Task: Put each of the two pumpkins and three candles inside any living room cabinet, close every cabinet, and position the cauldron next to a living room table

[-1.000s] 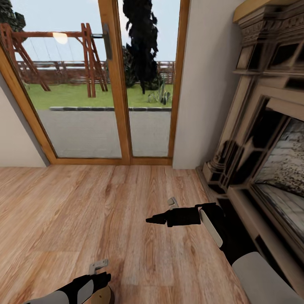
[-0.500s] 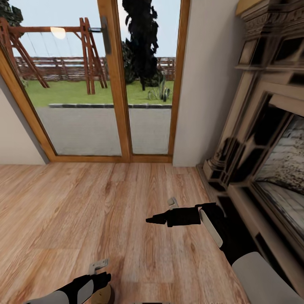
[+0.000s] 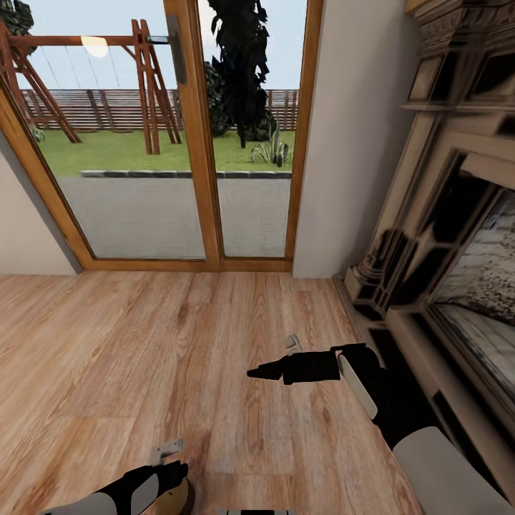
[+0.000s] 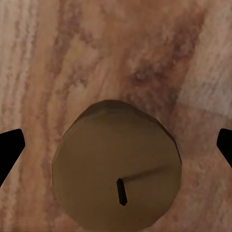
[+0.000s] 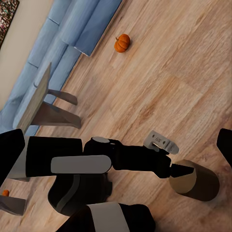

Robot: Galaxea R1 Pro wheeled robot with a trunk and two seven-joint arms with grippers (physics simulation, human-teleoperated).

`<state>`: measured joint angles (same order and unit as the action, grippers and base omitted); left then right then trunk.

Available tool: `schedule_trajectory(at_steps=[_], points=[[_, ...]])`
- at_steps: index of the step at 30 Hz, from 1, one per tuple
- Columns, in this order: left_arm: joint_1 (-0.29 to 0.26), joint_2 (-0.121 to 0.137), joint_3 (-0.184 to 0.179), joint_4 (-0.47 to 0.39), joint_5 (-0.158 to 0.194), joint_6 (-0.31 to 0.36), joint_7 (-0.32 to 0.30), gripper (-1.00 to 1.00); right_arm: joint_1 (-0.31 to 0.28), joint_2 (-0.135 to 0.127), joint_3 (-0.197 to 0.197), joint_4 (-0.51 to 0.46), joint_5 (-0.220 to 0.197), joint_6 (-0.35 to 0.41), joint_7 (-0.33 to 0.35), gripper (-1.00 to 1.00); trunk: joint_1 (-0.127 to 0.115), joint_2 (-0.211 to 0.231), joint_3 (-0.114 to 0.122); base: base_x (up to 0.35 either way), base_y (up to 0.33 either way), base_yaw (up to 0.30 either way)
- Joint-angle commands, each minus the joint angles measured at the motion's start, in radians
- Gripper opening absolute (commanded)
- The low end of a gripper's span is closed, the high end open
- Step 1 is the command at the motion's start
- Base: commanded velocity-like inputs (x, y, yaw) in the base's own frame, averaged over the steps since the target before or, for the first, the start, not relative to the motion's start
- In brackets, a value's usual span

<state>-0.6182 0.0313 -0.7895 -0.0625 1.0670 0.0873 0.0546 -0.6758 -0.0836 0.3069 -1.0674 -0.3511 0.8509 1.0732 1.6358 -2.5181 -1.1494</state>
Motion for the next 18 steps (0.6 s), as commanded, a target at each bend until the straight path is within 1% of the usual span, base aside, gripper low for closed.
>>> schedule_trajectory(at_steps=[1, 2, 7, 18], points=[[0.0, 0.001, -0.008, -0.003, 0.008, 0.005, 0.006, 1.0, -0.001, -0.001, 0.002, 0.0, -0.005, 0.005, -0.001, 1.0, 0.0, 0.0, -0.001, 0.0, 0.0, 0.0], [0.0, 0.001, -0.008, -0.003, 0.008, 0.005, 0.006, 1.0, -0.001, -0.001, 0.002, 0.0, -0.005, 0.005, -0.001, 1.0, 0.0, 0.0, -0.001, 0.0, 0.0, 0.0], [0.0, 0.001, -0.008, -0.003, 0.008, 0.005, 0.006, 1.0, -0.001, -0.001, 0.002, 0.0, -0.005, 0.005, -0.001, 1.0, 0.002, -0.001, -0.02, 0.0, 0.0, 0.0], [0.0, 0.001, -0.008, -0.003, 0.008, 0.005, 0.005, 1.0, -0.001, -0.001, 0.001, 0.0, -0.005, 0.005, -0.001, 1.0, 0.002, -0.001, -0.02, 0.0, 0.0, 0.0]])
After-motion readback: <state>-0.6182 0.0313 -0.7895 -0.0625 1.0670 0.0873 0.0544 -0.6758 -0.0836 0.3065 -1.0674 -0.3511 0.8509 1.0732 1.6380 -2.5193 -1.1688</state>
